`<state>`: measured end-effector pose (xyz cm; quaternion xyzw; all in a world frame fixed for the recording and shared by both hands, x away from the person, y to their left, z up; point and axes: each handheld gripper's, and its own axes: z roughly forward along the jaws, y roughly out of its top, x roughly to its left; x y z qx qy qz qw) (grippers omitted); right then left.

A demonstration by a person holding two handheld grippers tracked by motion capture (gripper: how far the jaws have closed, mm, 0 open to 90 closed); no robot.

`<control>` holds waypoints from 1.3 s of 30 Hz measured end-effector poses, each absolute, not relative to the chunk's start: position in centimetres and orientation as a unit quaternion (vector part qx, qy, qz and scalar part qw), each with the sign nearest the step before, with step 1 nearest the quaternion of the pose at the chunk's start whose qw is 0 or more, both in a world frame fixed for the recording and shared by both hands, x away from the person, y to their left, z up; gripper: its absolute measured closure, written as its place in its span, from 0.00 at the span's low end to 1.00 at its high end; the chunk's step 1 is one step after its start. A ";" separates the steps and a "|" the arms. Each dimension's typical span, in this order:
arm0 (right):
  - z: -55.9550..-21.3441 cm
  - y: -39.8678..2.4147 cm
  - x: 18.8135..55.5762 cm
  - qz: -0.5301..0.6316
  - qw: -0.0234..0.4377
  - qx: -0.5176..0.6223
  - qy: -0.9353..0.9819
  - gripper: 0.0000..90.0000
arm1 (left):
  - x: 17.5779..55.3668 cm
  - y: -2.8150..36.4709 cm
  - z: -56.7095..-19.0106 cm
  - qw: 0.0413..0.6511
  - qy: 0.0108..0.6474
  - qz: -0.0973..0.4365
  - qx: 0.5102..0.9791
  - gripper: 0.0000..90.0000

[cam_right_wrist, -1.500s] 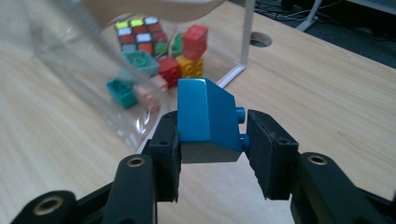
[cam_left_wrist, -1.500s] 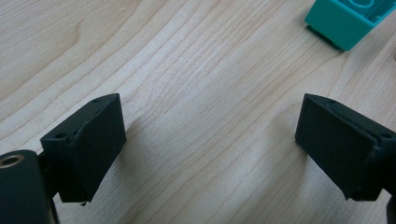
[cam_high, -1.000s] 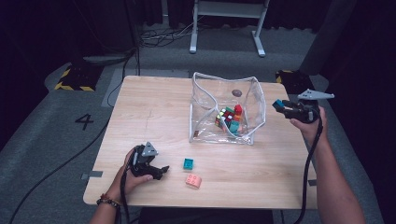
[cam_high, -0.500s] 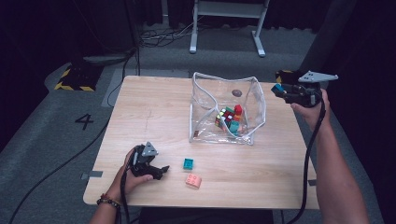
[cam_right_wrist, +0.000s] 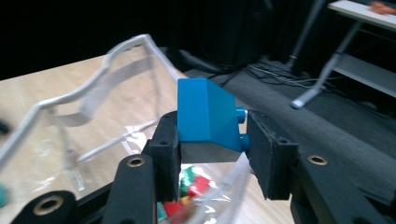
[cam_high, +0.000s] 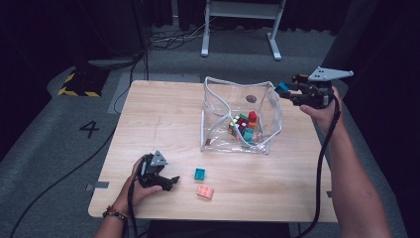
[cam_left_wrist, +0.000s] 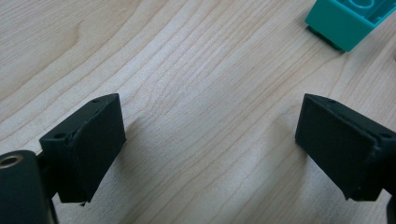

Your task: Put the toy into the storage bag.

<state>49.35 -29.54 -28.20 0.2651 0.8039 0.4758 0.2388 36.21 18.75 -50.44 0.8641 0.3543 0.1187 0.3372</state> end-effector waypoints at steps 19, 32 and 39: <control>-29.8 -22.0 49.1 0.430 0.193 0.184 0.862 0.64 | 36.2 18.7 -50.5 0.338 0.354 0.118 0.864 0.09; -32.0 -19.7 51.4 0.359 0.171 0.187 0.898 0.64 | 36.2 18.7 -50.5 0.338 0.354 0.118 0.864 0.09; -32.7 -19.0 51.9 0.312 0.163 0.185 0.918 0.64 | 36.2 18.7 -50.5 0.338 0.354 0.118 0.864 0.09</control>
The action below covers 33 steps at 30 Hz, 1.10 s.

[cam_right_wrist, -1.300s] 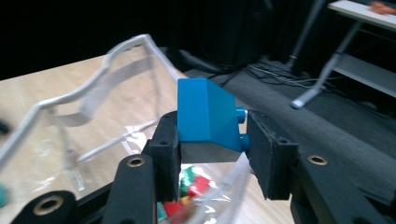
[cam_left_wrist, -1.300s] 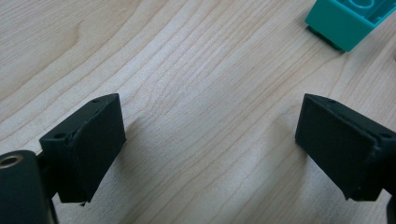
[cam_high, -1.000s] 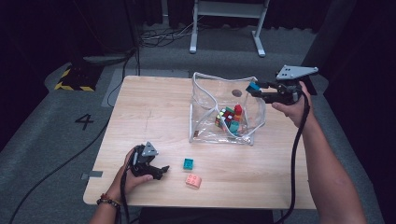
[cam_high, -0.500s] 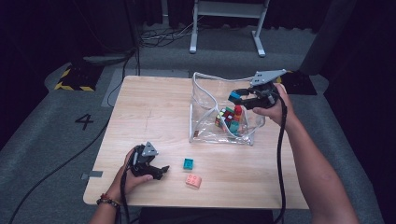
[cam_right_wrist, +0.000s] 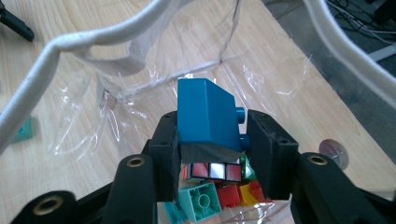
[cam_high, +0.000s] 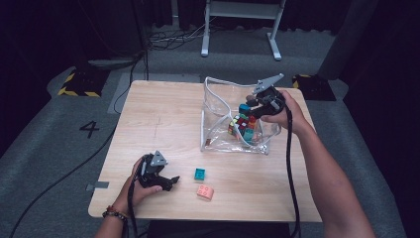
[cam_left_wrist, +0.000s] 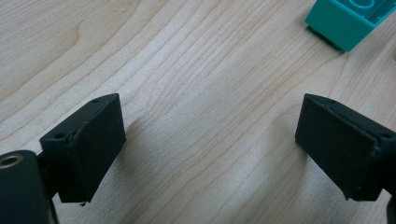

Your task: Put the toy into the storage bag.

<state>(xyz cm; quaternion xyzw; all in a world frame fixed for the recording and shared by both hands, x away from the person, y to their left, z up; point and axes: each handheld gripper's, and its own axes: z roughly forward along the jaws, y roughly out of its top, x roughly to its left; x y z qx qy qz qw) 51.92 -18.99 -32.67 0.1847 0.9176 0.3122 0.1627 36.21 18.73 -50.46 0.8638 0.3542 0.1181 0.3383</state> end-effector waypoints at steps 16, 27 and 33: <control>-33.8 -20.4 52.0 0.240 0.154 0.173 0.943 0.64 | 36.2 18.7 -50.5 0.338 0.355 0.120 0.863 0.09; -34.1 -22.9 52.0 0.244 0.154 0.191 0.938 0.63 | 36.2 18.7 -50.5 0.338 0.355 0.119 0.863 0.09; -33.8 -23.4 51.5 0.275 0.162 0.200 0.926 0.58 | 36.2 18.7 -50.5 0.338 0.355 0.120 0.863 0.09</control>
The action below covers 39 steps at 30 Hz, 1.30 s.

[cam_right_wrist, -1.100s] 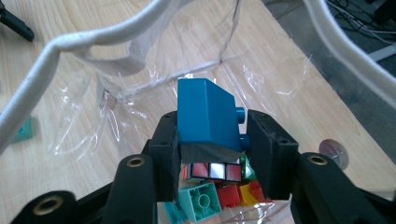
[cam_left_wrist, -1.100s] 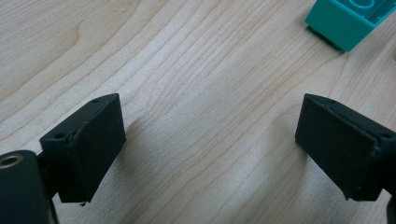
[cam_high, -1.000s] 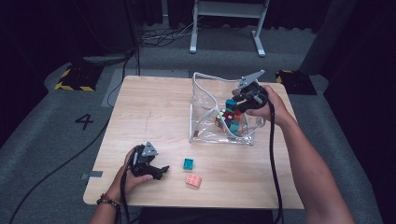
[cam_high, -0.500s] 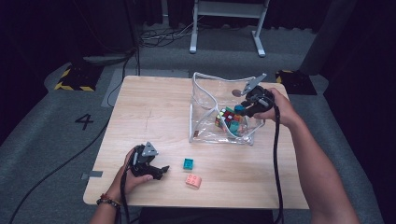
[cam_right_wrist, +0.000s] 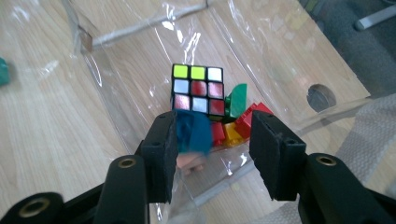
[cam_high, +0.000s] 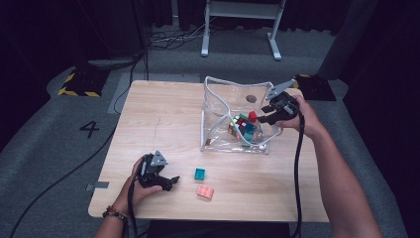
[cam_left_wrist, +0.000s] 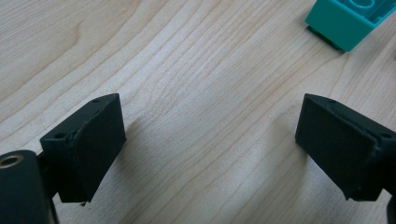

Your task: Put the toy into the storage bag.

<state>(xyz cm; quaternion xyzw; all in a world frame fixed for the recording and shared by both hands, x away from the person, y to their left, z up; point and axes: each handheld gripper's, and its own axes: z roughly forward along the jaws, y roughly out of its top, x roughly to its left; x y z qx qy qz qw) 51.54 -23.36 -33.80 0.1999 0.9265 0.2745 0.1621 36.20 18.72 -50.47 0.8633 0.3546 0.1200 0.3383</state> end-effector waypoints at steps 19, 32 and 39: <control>-32.8 -26.6 43.6 0.462 0.174 0.215 0.843 0.51 | 36.2 18.7 -50.5 0.338 0.355 0.120 0.863 0.09; -35.0 -25.4 37.9 0.506 0.151 0.161 0.834 0.51 | 36.2 18.8 -50.4 0.336 0.352 0.128 0.864 0.10; -36.5 -23.5 35.6 0.506 0.130 0.129 0.843 0.51 | 36.2 18.8 -50.4 0.336 0.353 0.128 0.864 0.10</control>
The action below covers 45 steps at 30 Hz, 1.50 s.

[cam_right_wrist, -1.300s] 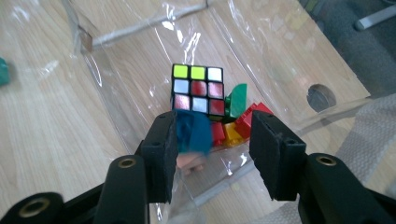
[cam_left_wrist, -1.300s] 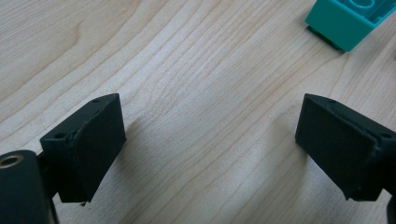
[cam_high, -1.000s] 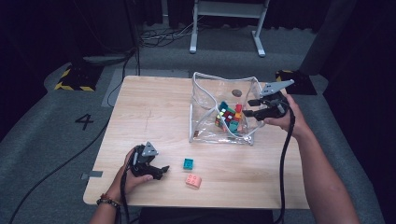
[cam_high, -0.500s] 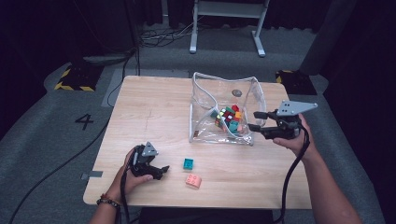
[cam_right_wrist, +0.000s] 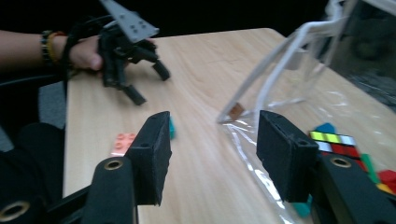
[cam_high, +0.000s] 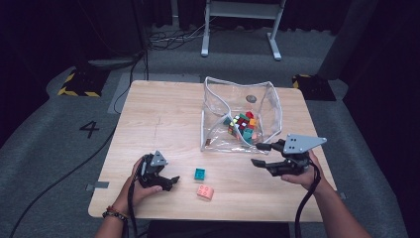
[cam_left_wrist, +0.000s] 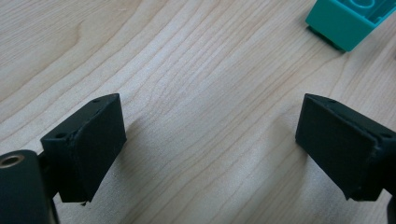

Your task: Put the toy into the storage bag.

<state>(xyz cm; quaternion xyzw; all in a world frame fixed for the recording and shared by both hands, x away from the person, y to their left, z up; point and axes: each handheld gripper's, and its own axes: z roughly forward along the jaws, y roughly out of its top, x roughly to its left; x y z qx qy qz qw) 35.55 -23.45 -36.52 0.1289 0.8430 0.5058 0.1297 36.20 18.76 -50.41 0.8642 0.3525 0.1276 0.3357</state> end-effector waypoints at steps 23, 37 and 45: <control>-44.4 -15.5 33.8 0.440 0.060 0.065 0.894 0.48 | 36.2 18.8 -50.4 0.336 0.352 0.128 0.864 0.10; -49.8 -11.7 32.9 0.411 0.008 0.075 0.908 0.43 | 36.2 18.8 -50.4 0.336 0.352 0.127 0.864 0.10; -50.4 -10.8 33.7 0.403 0.033 0.090 0.910 0.39 | 36.2 18.8 -50.4 0.336 0.352 0.127 0.864 0.10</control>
